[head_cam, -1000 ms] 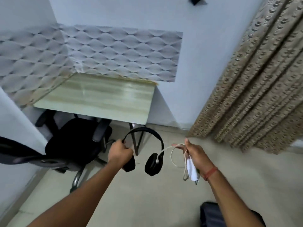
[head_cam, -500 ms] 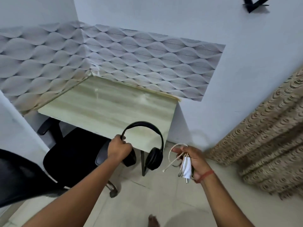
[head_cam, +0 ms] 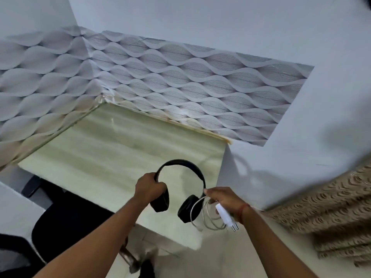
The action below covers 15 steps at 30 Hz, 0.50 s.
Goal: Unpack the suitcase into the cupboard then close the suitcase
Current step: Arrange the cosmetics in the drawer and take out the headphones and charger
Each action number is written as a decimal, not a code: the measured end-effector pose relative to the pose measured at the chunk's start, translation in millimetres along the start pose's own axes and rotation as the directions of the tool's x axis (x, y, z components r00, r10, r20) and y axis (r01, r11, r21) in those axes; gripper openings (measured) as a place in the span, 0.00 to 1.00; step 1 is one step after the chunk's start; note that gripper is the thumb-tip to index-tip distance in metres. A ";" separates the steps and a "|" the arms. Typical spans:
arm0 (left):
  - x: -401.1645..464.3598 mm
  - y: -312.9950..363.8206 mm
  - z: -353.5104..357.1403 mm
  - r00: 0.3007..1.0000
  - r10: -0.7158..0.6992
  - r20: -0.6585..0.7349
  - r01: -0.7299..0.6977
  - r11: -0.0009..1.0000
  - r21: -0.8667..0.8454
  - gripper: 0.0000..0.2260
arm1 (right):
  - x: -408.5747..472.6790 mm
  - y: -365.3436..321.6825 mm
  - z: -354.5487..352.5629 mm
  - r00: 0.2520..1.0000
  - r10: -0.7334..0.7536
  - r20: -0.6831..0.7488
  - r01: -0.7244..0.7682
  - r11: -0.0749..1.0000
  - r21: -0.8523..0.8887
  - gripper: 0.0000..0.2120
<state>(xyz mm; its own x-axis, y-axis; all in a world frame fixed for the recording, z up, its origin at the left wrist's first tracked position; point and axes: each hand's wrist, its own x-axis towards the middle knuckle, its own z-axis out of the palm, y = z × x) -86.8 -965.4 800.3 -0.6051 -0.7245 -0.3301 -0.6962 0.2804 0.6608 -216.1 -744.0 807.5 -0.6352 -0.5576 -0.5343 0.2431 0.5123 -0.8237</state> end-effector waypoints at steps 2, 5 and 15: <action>36.4 5.8 1.8 0.998 -0.034 0.055 0.036 0.999 -0.028 0.03 | 33.8 -7.5 5.2 1.000 -0.007 -0.020 0.006 0.999 -0.037 0.13; 96.7 14.4 5.1 0.989 -0.046 0.137 0.055 0.997 -0.058 0.14 | 84.5 -19.1 13.0 0.992 0.013 -0.129 -0.014 1.000 -0.007 0.12; 241.2 56.8 50.4 0.933 0.077 0.352 -0.100 0.994 0.048 0.26 | 217.6 -32.8 -6.0 0.848 0.276 -0.452 -0.298 0.954 0.023 0.24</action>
<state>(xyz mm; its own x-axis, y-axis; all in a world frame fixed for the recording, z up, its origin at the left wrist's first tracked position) -291.8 -1092.5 724.3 -0.7541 -0.4324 -0.4944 -0.6498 0.3818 0.6573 -366.7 -878.2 719.4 -0.8033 -0.0366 -0.5945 0.4381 0.6399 -0.6313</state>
